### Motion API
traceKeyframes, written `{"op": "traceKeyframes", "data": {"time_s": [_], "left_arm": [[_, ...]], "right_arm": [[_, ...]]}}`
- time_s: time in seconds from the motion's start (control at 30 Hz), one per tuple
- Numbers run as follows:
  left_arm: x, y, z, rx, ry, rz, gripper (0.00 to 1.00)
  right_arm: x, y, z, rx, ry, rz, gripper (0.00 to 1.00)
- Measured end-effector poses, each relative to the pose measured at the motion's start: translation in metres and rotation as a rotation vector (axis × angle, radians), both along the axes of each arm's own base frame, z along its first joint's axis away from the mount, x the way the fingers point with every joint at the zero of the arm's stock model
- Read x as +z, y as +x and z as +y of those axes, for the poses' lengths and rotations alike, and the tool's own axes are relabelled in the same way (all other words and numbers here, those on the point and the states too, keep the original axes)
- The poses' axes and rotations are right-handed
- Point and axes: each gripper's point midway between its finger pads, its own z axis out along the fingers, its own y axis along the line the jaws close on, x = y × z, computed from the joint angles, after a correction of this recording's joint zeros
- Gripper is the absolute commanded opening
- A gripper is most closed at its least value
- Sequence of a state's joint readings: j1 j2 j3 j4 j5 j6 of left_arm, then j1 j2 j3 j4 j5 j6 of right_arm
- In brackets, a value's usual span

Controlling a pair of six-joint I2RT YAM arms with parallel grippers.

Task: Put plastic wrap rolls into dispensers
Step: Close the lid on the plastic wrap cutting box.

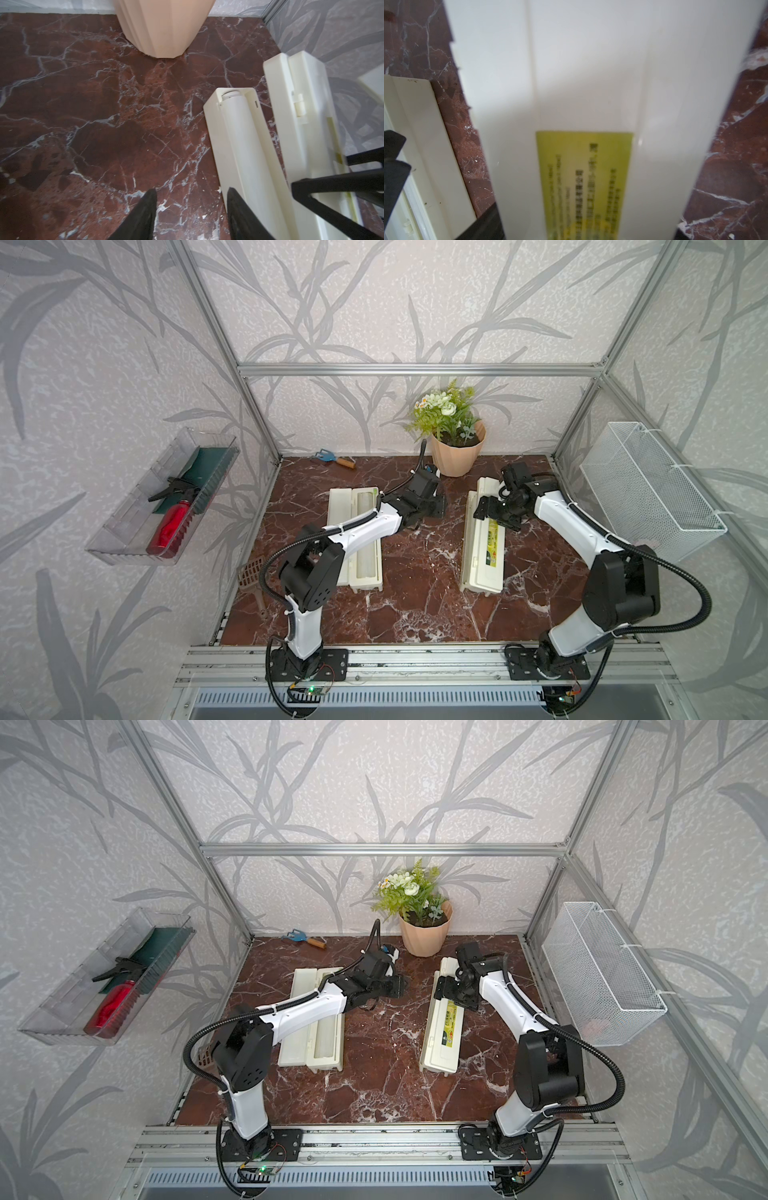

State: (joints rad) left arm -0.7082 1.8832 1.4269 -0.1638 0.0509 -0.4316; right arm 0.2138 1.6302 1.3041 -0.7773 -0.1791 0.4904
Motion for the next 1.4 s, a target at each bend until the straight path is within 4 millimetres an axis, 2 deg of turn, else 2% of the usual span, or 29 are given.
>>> {"op": "traceKeyframes", "data": {"time_s": [0.17, 0.37, 0.4, 0.47, 0.53, 0.63, 0.83, 1.07, 1.2, 1.4], "left_arm": [[-0.017, -0.014, 0.008, -0.027, 0.034, 0.033, 0.64], [-0.024, -0.043, -0.001, -0.153, -0.033, 0.088, 0.67], [-0.026, -0.049, -0.003, -0.178, -0.052, 0.101, 0.75], [-0.03, -0.063, -0.009, -0.239, -0.092, 0.132, 0.81], [-0.036, -0.077, -0.014, -0.297, -0.131, 0.168, 0.92], [-0.039, -0.092, -0.021, -0.365, -0.184, 0.21, 0.92], [-0.029, -0.112, -0.038, -0.481, -0.281, 0.216, 0.92], [-0.03, -0.134, -0.049, -0.567, -0.288, 0.222, 0.89], [-0.037, -0.148, -0.057, -0.618, -0.251, 0.231, 0.87], [-0.055, -0.158, -0.061, -0.646, -0.191, 0.259, 0.83]], "right_arm": [[-0.012, 0.001, 0.003, -0.005, -0.04, 0.021, 0.74], [-0.013, 0.007, 0.007, 0.001, -0.077, 0.016, 0.74], [-0.013, 0.009, 0.008, 0.001, -0.083, 0.013, 0.74], [-0.014, 0.012, 0.009, 0.002, -0.092, 0.012, 0.74], [-0.018, 0.012, 0.009, 0.001, -0.103, 0.02, 0.74], [-0.024, 0.013, 0.01, 0.003, -0.114, 0.031, 0.74], [-0.027, 0.014, 0.008, -0.008, -0.127, 0.043, 0.74], [-0.033, 0.021, 0.01, -0.008, -0.137, 0.072, 0.76], [-0.037, 0.023, 0.011, -0.008, -0.142, 0.094, 0.78], [-0.043, 0.025, 0.012, -0.008, -0.145, 0.131, 0.84]]}}
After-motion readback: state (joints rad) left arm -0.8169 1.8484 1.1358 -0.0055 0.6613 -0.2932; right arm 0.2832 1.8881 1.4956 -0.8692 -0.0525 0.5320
